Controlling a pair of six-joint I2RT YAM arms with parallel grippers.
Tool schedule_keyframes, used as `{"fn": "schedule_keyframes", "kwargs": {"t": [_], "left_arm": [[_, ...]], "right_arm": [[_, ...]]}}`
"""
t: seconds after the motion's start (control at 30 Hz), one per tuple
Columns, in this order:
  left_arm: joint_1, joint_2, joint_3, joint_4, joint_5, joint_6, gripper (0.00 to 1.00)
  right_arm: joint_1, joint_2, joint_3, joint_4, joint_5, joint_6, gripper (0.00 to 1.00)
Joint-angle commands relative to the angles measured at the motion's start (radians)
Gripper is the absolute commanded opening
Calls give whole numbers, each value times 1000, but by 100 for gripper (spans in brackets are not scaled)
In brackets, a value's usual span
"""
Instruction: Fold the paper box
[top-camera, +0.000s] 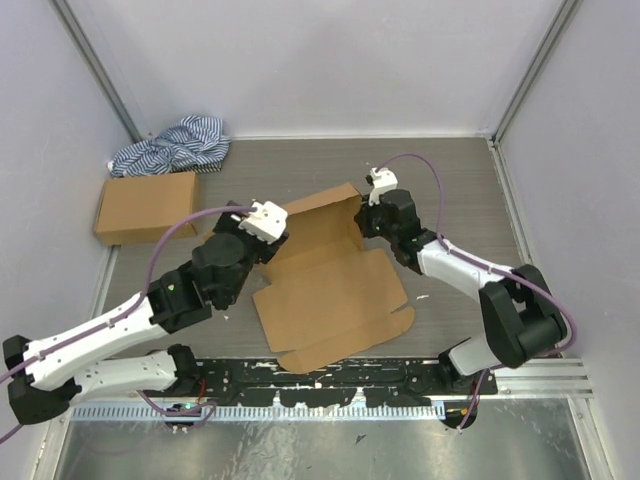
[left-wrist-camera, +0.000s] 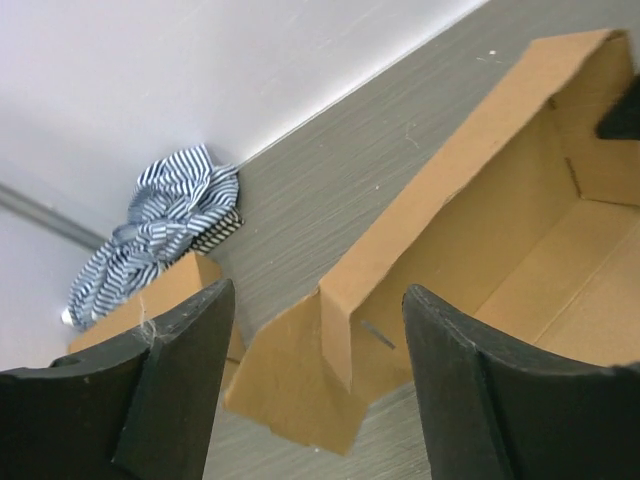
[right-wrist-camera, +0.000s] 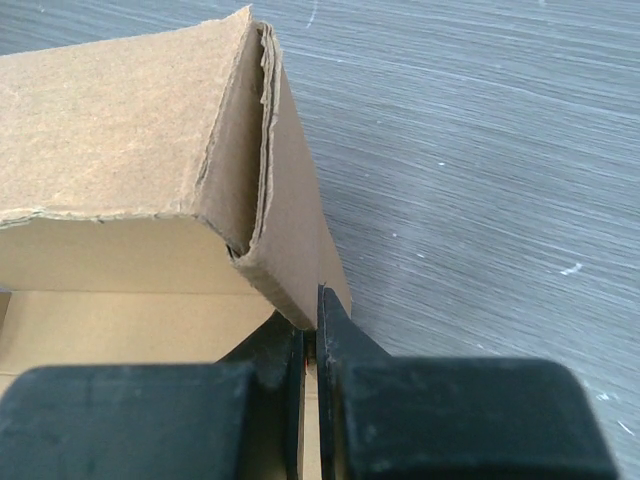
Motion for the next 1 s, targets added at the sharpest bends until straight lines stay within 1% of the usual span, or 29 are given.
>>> {"fn": "schedule_keyframes", "kwargs": {"t": [0.0, 0.07, 0.13, 0.2, 0.27, 0.4, 0.53, 0.6, 0.7, 0.9, 0.97], "left_arm": [[48, -41, -64, 95, -109, -150, 77], [112, -42, -69, 44, -117, -247, 78], [209, -39, -67, -32, -102, -398, 78], [337, -43, -64, -109, -11, -555, 76], [441, -52, -91, -118, 94, -656, 75], [568, -53, -143, -106, 194, -794, 75], [716, -26, -176, -97, 386, -879, 73], [776, -20, -203, -65, 494, -897, 72], [796, -25, -253, -6, 576, -900, 69], [795, -41, -338, 132, 662, -886, 69], [796, -33, -357, 148, 667, -873, 68]], "right_arm": [[-3, -105, -23, -7, 106, 35, 1], [-2, -130, -38, -28, 139, 46, 1], [-3, -147, -54, -44, 166, 59, 1], [-3, -155, -57, -68, 178, 69, 1], [-4, -156, -50, -101, 192, 81, 1], [-8, -150, -34, -165, 208, 114, 1], [-15, -126, -5, -218, 212, 161, 1], [-15, -115, 9, -234, 204, 176, 1], [-16, -105, 30, -258, 200, 196, 1], [-16, -90, 77, -308, 163, 226, 1], [-15, -86, 89, -320, 159, 222, 1]]}}
